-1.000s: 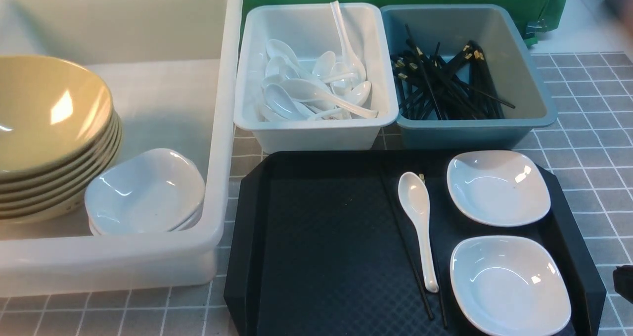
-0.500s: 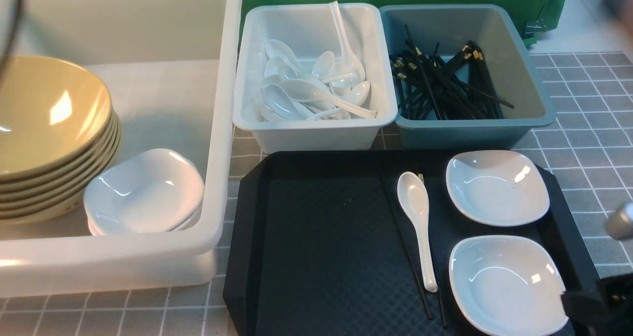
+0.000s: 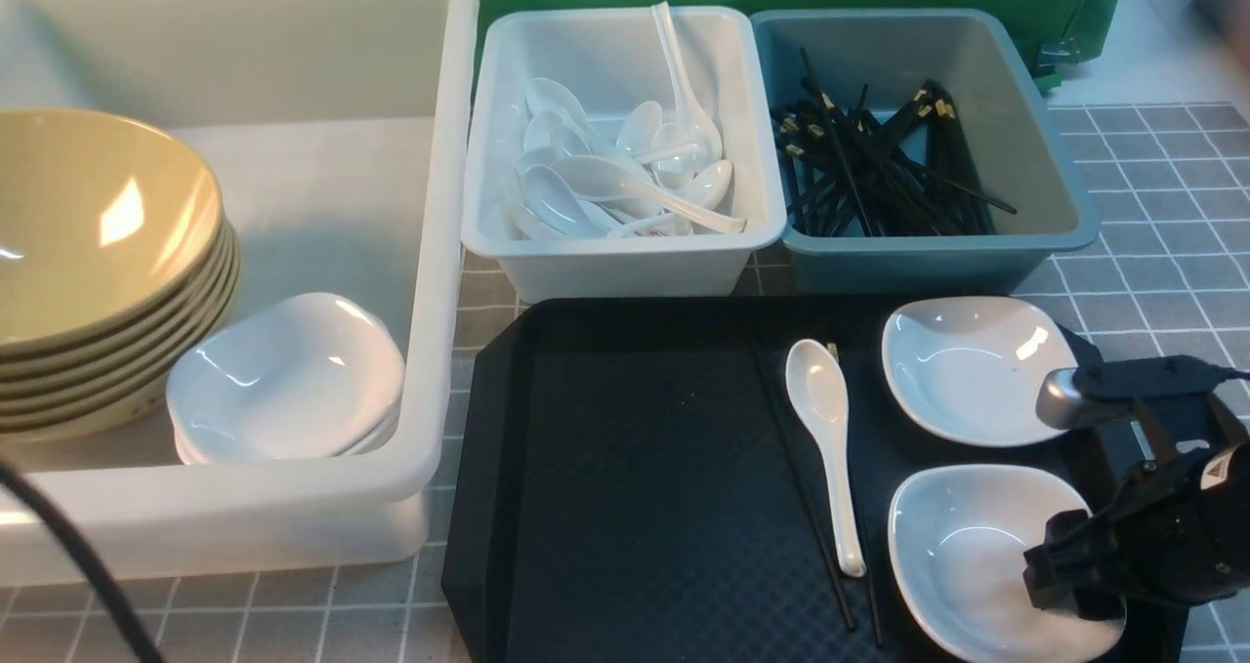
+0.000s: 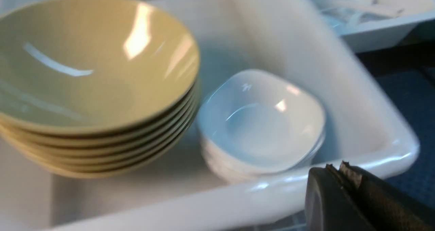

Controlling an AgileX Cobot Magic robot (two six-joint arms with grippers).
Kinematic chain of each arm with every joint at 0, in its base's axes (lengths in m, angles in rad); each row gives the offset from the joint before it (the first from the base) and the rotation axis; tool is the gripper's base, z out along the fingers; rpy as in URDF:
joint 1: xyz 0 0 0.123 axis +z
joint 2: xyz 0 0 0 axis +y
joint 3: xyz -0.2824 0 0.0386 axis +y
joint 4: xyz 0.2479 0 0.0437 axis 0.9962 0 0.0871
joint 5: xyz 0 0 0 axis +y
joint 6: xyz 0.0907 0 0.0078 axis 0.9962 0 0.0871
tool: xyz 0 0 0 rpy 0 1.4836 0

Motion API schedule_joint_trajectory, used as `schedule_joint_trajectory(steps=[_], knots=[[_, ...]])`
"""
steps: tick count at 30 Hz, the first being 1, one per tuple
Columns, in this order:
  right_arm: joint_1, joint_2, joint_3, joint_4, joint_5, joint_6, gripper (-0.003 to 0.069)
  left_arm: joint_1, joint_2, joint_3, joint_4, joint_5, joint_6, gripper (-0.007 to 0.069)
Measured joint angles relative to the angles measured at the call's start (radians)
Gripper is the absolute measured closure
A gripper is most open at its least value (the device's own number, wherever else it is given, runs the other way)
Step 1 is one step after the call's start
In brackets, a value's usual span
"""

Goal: On grey table put chopsticks spoon bowls plates into blue grey white boxes.
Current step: 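Reach for and grasp the small white dish on the black tray, then place the white bowl into the white bin on top of the stacked bowls with the right gripper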

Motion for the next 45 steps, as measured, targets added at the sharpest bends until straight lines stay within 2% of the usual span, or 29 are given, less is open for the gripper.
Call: schedule_joint_trajectory(steps=[1,2,3,5,7,11,14,17,22,24,25,28,30,36,39,40,41,42,45], knots=[[0.000,0.000,0.000,0.004,-0.001,-0.011,0.0234,0.000,-0.005,0.007,0.004,-0.002,-0.002,0.0634],[0.000,0.002,-0.003,0.024,-0.005,-0.036,0.0277,0.000,-0.026,0.032,0.020,-0.007,-0.007,0.0634],[0.000,0.004,-0.013,0.064,0.009,-0.084,0.0391,-0.001,-0.072,0.089,0.052,-0.024,-0.015,0.0634],[0.000,-0.005,-0.034,0.092,0.032,-0.114,0.0484,-0.001,-0.099,0.129,0.075,-0.046,-0.022,0.0634],[0.000,-0.033,-0.062,0.103,0.078,-0.133,0.0537,-0.001,-0.134,0.163,0.103,-0.075,-0.032,0.0634],[0.001,-0.111,-0.142,0.091,0.177,-0.153,0.0596,-0.001,-0.207,0.233,0.123,-0.172,-0.072,0.0634],[0.010,-0.165,-0.241,0.101,0.222,-0.162,0.0598,-0.001,-0.269,0.294,0.126,-0.248,-0.099,0.0634],[0.088,-0.175,-0.398,0.205,0.210,-0.220,0.0598,-0.001,-0.324,0.338,0.142,-0.334,-0.105,0.0634],[0.335,-0.030,-0.629,0.498,0.059,-0.443,0.0598,-0.001,-0.340,0.355,0.145,-0.420,-0.105,0.0636],[0.392,0.030,-0.697,0.547,0.030,-0.496,0.0598,-0.001,-0.340,0.355,0.145,-0.423,-0.105,0.0636],[0.451,0.095,-0.760,0.580,0.013,-0.545,0.0598,-0.001,-0.340,0.358,0.145,-0.429,-0.105,0.0636],[0.551,0.300,-0.939,0.604,0.010,-0.633,0.0598,-0.001,-0.340,0.365,0.145,-0.437,-0.105,0.0636],[0.585,0.407,-1.044,0.601,0.011,-0.672,0.0598,-0.001,-0.340,0.365,0.145,-0.439,-0.106,0.0636],[0.609,0.642,-1.224,0.526,0.010,-0.653,0.0569,-0.001,-0.340,0.365,0.145,-0.441,-0.107,0.0636],[0.609,0.676,-1.238,0.497,0.003,-0.642,0.0506,-0.001,-0.340,0.365,0.145,-0.441,-0.108,0.0636],[0.609,0.676,-1.239,0.492,0.002,-0.643,0.0457,-0.001,-0.340,0.365,0.145,-0.441,-0.108,0.0636],[0.609,0.676,-1.240,0.492,0.002,-0.643,0.0449,-0.001,-0.340,0.365,0.145,-0.441,-0.108,0.0636],[0.606,0.665,-1.244,0.488,0.011,-0.643,0.0374,-0.001,-0.340,0.365,0.145,-0.441,-0.108,0.0636],[0.598,0.638,-1.244,0.480,0.034,-0.643,0.0314,-0.001,-0.340,0.365,0.145,-0.441,-0.108,0.0636]])
